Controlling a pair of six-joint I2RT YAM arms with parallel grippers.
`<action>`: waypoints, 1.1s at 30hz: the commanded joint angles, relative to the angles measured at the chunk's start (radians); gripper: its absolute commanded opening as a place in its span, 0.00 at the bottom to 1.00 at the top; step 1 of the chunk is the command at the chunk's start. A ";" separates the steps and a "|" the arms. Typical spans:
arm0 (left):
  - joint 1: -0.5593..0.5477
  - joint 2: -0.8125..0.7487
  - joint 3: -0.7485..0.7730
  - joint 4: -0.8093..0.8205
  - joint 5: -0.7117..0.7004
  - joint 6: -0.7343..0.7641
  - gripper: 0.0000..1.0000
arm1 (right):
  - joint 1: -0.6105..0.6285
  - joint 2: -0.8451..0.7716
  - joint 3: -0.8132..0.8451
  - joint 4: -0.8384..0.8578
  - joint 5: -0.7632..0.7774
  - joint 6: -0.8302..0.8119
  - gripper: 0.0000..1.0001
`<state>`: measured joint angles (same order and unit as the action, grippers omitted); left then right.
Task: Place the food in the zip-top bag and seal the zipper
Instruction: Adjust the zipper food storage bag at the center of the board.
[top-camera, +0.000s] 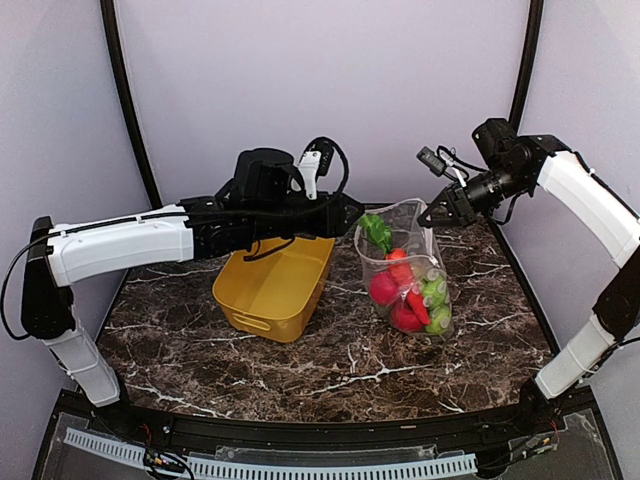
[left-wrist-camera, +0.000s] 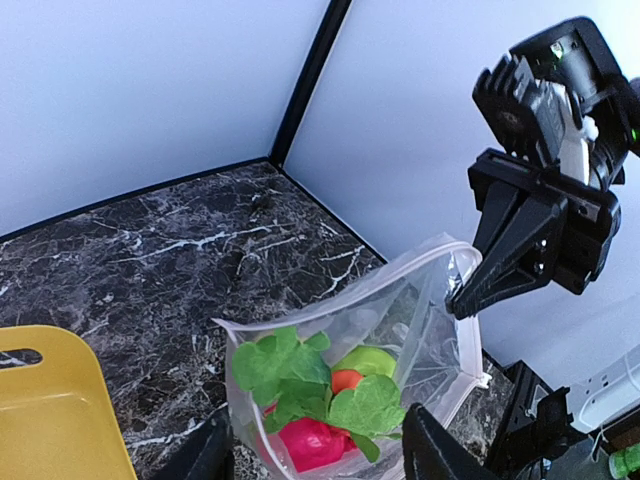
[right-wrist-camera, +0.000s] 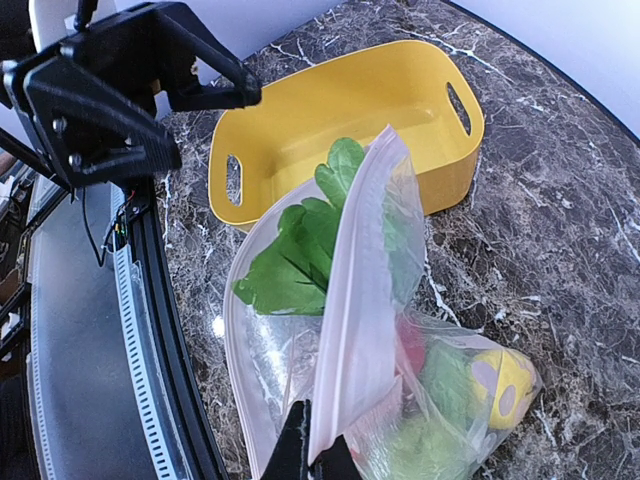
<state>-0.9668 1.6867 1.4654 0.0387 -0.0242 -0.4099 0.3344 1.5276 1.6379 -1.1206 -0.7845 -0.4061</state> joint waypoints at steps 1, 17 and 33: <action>0.002 -0.018 0.007 -0.099 -0.060 -0.015 0.48 | 0.008 -0.016 -0.004 0.028 0.005 -0.002 0.00; 0.002 0.136 0.103 -0.202 0.119 -0.094 0.11 | 0.009 -0.022 -0.022 0.032 0.017 -0.004 0.00; 0.053 0.099 0.203 -0.311 -0.093 0.019 0.01 | -0.067 0.033 0.150 0.057 0.327 0.067 0.00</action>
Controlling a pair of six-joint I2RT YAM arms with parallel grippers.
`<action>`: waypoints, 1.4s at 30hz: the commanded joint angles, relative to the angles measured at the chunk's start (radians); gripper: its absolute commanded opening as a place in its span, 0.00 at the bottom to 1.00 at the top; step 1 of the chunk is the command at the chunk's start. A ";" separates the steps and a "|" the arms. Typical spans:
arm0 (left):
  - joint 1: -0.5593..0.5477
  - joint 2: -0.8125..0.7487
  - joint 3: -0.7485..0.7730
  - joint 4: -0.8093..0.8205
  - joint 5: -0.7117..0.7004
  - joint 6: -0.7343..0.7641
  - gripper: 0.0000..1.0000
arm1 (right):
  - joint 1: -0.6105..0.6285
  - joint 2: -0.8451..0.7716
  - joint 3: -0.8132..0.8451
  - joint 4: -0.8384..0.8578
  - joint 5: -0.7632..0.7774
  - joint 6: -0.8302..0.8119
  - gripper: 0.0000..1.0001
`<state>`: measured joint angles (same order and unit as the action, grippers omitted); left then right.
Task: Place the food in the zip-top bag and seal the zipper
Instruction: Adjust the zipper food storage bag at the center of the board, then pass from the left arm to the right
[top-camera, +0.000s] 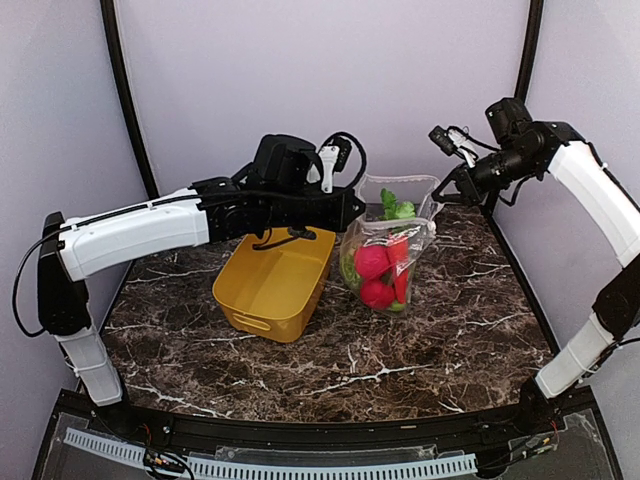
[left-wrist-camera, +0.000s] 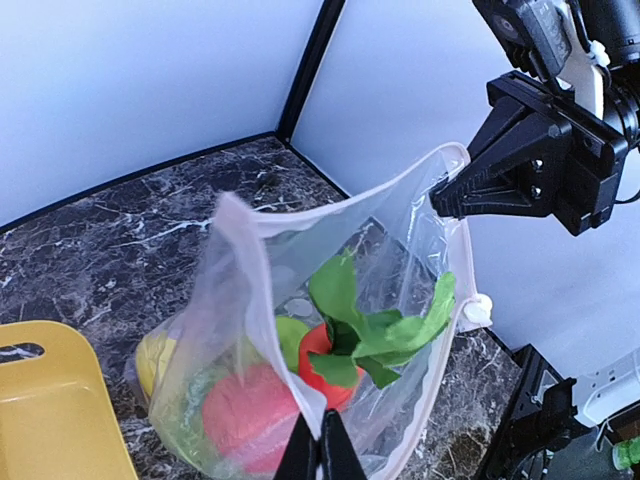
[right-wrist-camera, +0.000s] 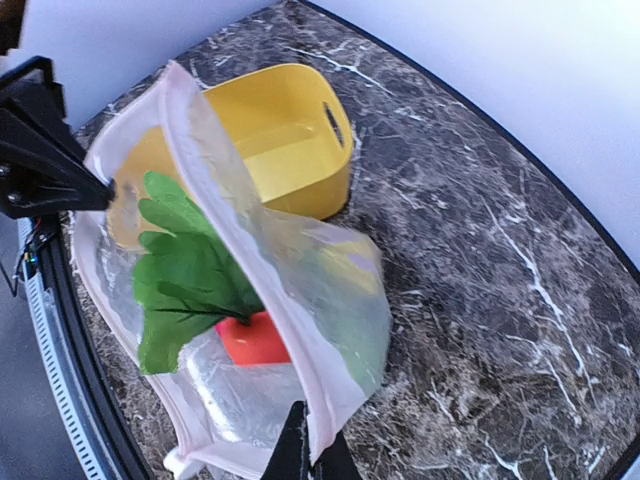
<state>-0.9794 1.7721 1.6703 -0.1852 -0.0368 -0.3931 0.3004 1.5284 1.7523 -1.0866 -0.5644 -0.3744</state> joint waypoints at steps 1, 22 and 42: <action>0.075 0.018 -0.021 -0.061 -0.044 -0.057 0.01 | -0.037 0.032 0.037 0.019 0.072 0.034 0.00; 0.096 0.062 -0.186 0.590 0.005 -0.455 0.01 | -0.046 -0.213 -0.179 -0.008 -0.118 -0.120 0.47; 0.098 0.072 -0.162 0.588 0.034 -0.471 0.01 | -0.044 -0.241 -0.473 0.469 -0.092 -0.063 0.22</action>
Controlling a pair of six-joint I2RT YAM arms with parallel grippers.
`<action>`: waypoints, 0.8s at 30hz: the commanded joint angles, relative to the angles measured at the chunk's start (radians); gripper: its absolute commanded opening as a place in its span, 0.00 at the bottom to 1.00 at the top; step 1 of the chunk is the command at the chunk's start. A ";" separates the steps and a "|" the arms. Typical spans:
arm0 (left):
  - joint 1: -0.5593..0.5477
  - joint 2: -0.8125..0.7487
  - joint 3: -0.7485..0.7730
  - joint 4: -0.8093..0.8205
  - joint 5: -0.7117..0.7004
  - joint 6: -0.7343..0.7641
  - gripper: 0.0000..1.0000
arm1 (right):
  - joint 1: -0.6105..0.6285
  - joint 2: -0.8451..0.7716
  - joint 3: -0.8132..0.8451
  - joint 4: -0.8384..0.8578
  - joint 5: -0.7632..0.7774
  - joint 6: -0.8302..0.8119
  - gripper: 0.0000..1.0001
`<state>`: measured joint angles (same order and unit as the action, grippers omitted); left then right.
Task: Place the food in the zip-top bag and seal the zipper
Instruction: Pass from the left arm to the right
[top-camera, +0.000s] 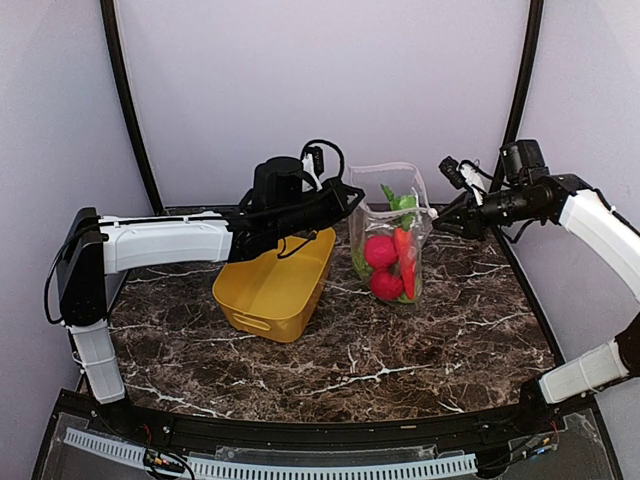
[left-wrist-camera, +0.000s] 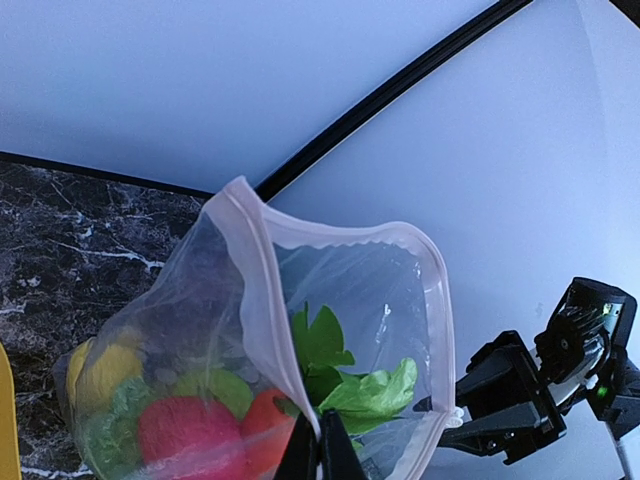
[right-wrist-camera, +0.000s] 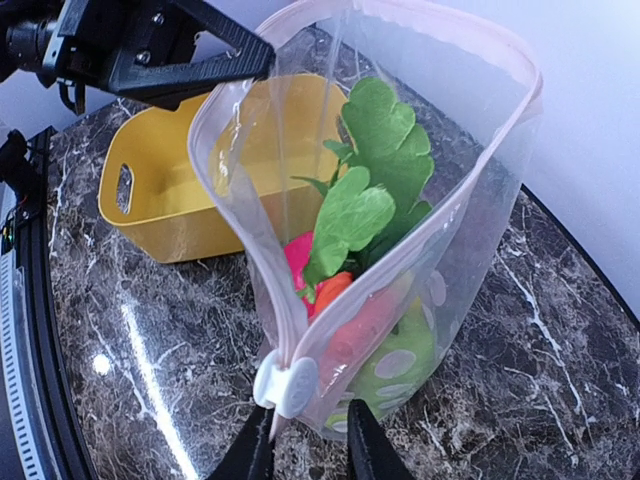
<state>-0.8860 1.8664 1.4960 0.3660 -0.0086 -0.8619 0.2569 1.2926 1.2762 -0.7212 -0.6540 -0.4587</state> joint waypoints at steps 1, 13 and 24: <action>0.006 -0.023 0.012 0.037 0.005 -0.002 0.01 | -0.001 -0.007 -0.002 0.110 -0.003 0.021 0.21; 0.013 -0.025 0.013 0.023 0.036 0.000 0.01 | -0.001 -0.035 -0.019 0.130 -0.032 0.009 0.00; 0.058 -0.166 0.003 -0.127 -0.038 0.355 0.45 | -0.001 -0.041 0.292 -0.089 0.061 -0.170 0.00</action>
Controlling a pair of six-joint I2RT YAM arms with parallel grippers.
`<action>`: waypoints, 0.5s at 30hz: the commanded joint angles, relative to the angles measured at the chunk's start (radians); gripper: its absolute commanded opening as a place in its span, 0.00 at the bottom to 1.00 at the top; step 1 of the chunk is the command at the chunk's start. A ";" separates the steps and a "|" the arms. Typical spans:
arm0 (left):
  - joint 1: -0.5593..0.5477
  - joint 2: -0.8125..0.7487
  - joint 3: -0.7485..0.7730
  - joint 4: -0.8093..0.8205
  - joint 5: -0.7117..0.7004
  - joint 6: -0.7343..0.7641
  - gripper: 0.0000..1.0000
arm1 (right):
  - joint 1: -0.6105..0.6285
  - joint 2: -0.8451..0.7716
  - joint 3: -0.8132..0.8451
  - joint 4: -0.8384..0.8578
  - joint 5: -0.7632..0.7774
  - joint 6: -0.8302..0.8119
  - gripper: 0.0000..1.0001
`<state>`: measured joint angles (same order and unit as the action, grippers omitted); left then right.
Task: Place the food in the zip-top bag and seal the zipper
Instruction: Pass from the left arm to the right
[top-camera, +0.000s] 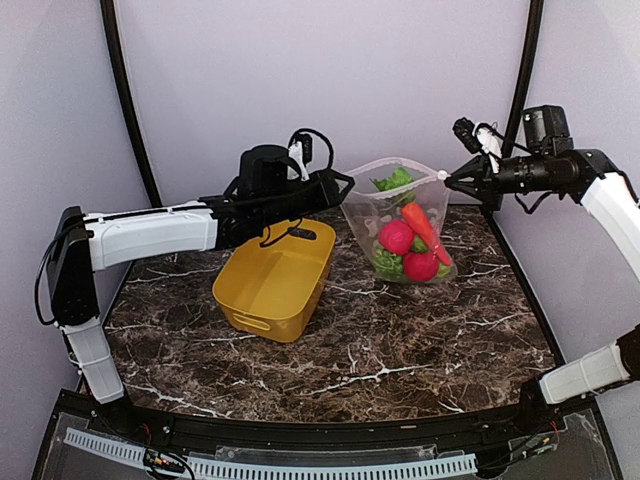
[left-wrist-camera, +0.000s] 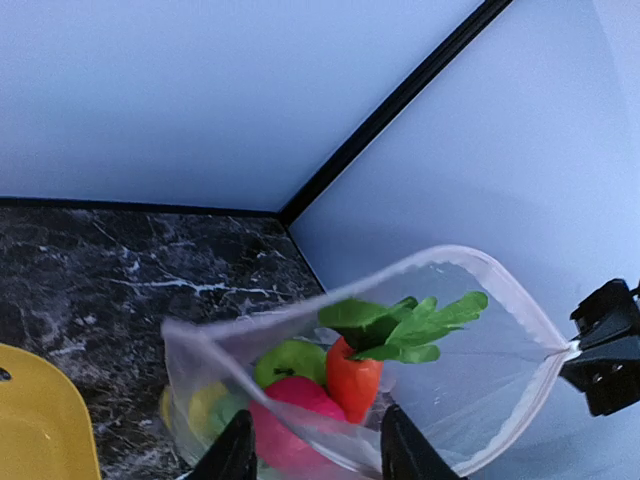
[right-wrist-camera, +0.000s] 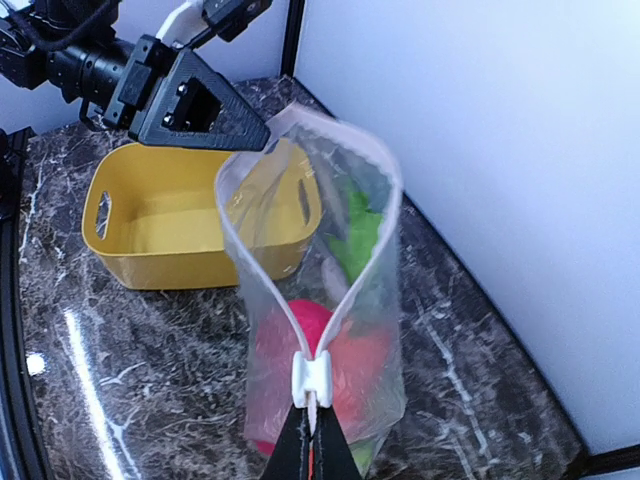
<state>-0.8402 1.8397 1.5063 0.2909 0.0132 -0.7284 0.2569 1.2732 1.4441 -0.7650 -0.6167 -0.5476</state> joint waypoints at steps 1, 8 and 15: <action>0.012 -0.166 -0.021 -0.053 -0.067 0.285 0.47 | 0.000 -0.009 0.141 -0.066 0.018 -0.091 0.00; 0.007 -0.244 -0.036 -0.060 0.113 0.586 0.62 | 0.005 0.027 0.217 -0.199 -0.006 -0.149 0.00; -0.049 -0.209 0.078 -0.186 0.298 0.824 0.74 | 0.029 0.025 0.198 -0.265 -0.028 -0.173 0.00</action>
<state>-0.8516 1.6051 1.5089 0.2180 0.1696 -0.1005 0.2623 1.3048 1.6276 -0.9977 -0.6064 -0.6952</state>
